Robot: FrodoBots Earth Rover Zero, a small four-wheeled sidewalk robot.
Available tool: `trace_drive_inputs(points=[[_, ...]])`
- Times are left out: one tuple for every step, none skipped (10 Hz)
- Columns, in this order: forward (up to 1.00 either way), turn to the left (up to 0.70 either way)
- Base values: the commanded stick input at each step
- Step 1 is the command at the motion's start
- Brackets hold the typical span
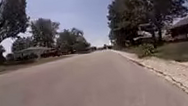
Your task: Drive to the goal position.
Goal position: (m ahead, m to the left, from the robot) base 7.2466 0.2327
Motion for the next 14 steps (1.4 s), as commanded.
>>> trace_drive_inputs(points=[[0.70, -0.35], [0.70, -0.29], [0.70, -0.07], [0.70, 0.00], [0.70, 0.00], [0.70, 0.00], [0.70, 0.00], [0.70, 0.00], [0.70, 0.00], [0.70, 0.00], [0.70, 0.00], [0.70, 0.00], [0.70, 0.00], [0.70, 0.00]])
